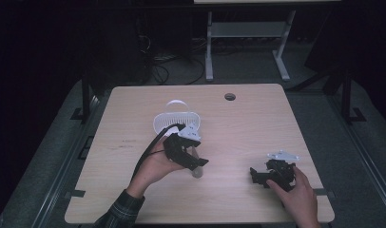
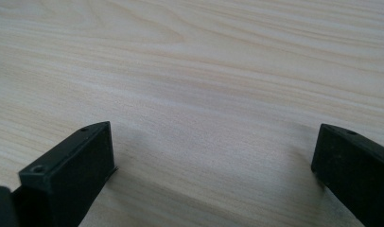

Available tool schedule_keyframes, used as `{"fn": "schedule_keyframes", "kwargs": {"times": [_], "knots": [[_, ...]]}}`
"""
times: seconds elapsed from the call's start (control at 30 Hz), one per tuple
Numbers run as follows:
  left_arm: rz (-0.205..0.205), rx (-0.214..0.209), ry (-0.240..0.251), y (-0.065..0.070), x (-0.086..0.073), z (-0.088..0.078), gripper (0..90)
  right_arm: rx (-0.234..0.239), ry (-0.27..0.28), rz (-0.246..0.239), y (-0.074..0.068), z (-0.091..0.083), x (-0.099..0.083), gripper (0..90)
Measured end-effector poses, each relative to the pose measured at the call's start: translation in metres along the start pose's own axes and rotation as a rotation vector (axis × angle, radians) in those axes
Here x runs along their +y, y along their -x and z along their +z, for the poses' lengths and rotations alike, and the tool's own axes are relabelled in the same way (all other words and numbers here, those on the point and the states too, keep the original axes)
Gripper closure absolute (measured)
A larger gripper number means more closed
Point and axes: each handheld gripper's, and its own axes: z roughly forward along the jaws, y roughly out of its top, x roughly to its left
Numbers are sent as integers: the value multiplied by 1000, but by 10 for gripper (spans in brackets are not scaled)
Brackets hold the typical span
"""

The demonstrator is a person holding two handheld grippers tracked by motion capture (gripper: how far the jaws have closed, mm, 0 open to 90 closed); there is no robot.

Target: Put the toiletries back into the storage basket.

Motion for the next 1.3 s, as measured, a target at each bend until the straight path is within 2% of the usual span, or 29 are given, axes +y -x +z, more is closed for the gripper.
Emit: {"fn": "schedule_keyframes", "kwargs": {"times": [0.17, 0.27, 0.5, 1.3], "knots": [[-21, 0, 21, -1, -1, -3, 295, 0, 0, 0, 0, 0, 0, 0], [-19, -1, 23, -3, -2, -6, 295, 0, 0, 0, 0, 0, 0, 0], [-54, 4, 56, -5, -5, -13, 295, 0, 1, 0, 0, 0, 0, 0], [-102, 53, 73, -19, -19, -41, 295, 0, 1, 0, 0, 0, 0, 0]]}}
